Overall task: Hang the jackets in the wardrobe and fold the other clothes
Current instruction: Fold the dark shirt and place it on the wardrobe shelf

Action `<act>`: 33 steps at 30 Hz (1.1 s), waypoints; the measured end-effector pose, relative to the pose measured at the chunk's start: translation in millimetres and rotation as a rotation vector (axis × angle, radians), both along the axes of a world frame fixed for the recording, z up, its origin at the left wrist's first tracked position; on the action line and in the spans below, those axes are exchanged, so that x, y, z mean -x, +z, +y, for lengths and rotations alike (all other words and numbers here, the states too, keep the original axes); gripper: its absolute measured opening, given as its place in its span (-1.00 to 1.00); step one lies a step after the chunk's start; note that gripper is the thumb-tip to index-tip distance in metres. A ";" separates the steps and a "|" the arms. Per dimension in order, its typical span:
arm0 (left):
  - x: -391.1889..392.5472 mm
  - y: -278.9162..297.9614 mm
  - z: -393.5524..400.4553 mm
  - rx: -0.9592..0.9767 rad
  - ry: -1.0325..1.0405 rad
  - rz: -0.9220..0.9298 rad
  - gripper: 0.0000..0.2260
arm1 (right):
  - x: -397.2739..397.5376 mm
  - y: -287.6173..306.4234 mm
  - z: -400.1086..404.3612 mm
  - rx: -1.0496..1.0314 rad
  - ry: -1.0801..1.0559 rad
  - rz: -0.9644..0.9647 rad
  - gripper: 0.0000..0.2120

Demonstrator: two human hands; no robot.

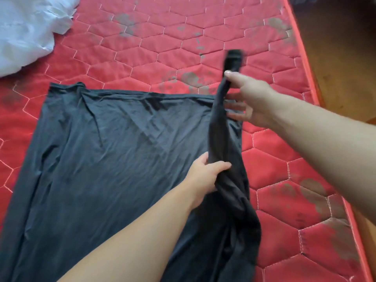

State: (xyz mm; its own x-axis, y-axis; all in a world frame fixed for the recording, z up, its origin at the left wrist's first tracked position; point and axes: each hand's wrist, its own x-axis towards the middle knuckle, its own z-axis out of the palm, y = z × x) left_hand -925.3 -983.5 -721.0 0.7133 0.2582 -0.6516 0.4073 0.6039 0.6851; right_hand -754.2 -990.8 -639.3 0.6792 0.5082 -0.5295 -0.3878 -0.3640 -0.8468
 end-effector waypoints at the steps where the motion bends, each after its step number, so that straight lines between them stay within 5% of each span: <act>1: 2.5 -3.4 2.5 -0.028 0.034 0.050 -0.81 | 3.5 -5.8 4.5 0.091 0.047 -0.033 -0.74; 10: 14.6 -9.4 10.3 -0.060 0.012 0.050 -0.61 | 36.0 -71.2 -43.9 0.500 0.361 -0.346 -0.70; 16: 24.2 -11.1 3.8 -0.058 0.075 0.034 -0.67 | 53.8 -56.8 -75.2 0.567 0.671 -0.079 -0.56; 19: 24.1 -11.1 0.5 0.051 0.162 0.016 -0.66 | 67.0 -53.8 -99.2 0.566 0.812 -0.107 -0.65; 23: 19.1 -4.3 3.8 0.282 0.402 -0.019 -0.66 | 87.5 -64.1 -119.6 0.546 0.683 -0.433 -0.54; 26: 19.4 4.3 7.2 0.359 0.471 -0.012 -0.59 | 100.6 -70.8 -129.8 0.455 0.497 -0.349 -0.50; 30: 26.4 13.9 0.4 0.200 0.329 0.068 -0.49 | 108.6 -67.9 -135.3 0.261 0.483 -0.187 -0.71; 33: 38.6 15.1 -13.5 0.027 0.221 0.110 -0.64 | 108.2 -58.5 -130.4 0.120 0.313 -0.170 -0.78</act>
State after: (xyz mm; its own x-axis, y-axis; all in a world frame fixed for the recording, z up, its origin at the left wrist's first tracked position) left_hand -963.9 -997.0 -705.9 0.5659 0.3817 -0.7308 0.3344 0.7039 0.6267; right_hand -862.4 -1121.1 -697.7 0.5842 0.6461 -0.4912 -0.1000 -0.5433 -0.8336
